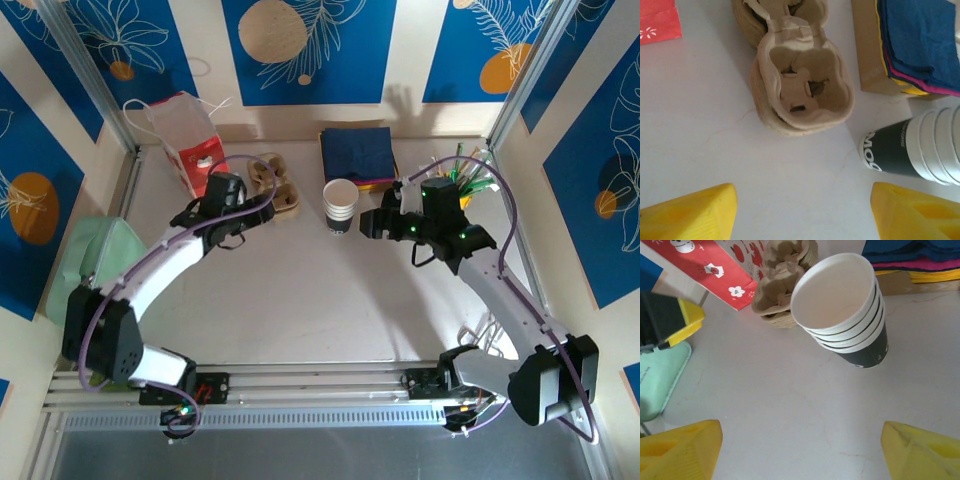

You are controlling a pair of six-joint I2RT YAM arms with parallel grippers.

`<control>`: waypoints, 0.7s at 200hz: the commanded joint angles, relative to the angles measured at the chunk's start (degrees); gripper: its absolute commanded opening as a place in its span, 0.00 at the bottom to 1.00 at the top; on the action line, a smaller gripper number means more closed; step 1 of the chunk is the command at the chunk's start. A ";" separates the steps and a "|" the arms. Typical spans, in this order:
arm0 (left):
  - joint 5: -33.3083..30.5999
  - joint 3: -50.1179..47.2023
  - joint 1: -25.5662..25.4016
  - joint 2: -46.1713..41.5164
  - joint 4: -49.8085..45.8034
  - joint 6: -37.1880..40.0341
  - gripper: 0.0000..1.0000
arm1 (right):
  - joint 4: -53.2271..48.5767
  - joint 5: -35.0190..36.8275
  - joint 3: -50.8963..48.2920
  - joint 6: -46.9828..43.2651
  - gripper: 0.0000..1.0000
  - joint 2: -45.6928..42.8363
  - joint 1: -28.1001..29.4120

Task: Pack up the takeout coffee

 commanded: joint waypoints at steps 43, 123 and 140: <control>-7.48 11.46 0.76 12.96 0.15 -1.82 0.62 | 9.90 5.61 -7.11 -2.26 0.83 -4.30 3.72; -5.81 13.28 2.76 19.99 4.86 -4.32 0.45 | 7.94 12.02 -6.10 -4.25 0.83 -1.25 8.60; -4.81 13.24 2.97 20.88 6.19 -3.68 0.42 | 7.51 12.41 -5.56 -4.45 0.83 -0.79 9.09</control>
